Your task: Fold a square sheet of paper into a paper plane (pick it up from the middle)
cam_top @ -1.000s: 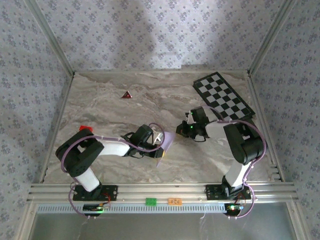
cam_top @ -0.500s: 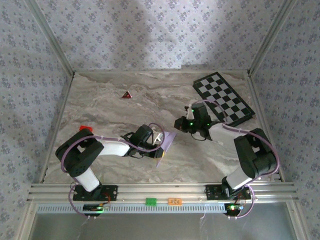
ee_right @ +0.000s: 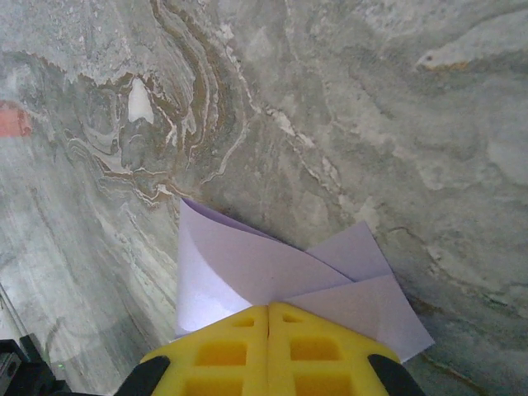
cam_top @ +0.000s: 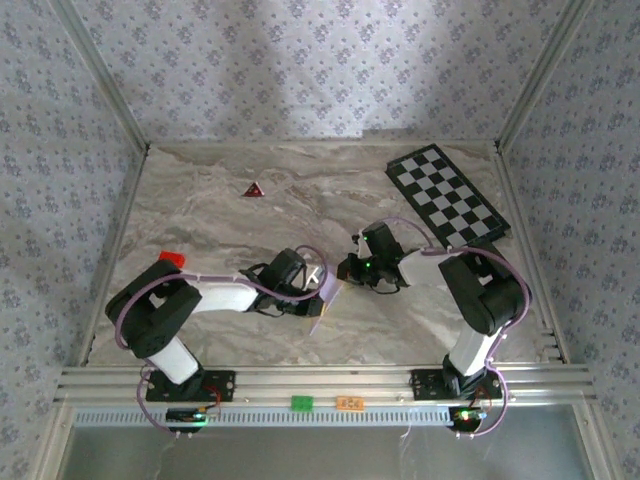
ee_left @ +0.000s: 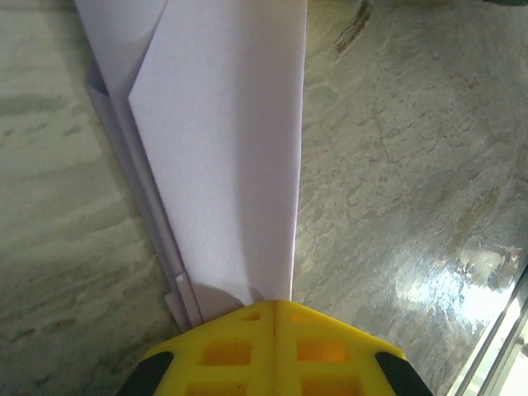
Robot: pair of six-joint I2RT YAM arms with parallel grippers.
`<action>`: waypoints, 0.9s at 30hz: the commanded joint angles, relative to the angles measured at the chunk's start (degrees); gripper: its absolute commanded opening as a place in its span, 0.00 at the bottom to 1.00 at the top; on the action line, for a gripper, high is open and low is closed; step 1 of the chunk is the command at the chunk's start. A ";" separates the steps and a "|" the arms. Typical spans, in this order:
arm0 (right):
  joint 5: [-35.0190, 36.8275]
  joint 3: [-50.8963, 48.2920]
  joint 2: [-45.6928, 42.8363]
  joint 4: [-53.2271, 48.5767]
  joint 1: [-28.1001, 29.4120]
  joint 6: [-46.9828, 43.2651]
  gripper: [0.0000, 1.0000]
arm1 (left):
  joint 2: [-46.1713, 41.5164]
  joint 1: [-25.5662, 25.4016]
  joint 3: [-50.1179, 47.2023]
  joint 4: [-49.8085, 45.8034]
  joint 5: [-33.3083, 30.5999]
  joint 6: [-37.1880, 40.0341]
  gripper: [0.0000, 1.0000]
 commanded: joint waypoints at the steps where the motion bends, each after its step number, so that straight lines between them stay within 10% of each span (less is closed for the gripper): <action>1: 2.71 -1.82 2.60 -2.53 -0.22 -0.34 0.01 | -2.59 0.26 2.23 -1.97 0.53 -2.99 0.00; 27: 3.66 -3.27 3.48 -2.31 -0.77 0.21 0.00 | 6.57 -1.23 3.94 0.32 -0.86 -4.77 0.02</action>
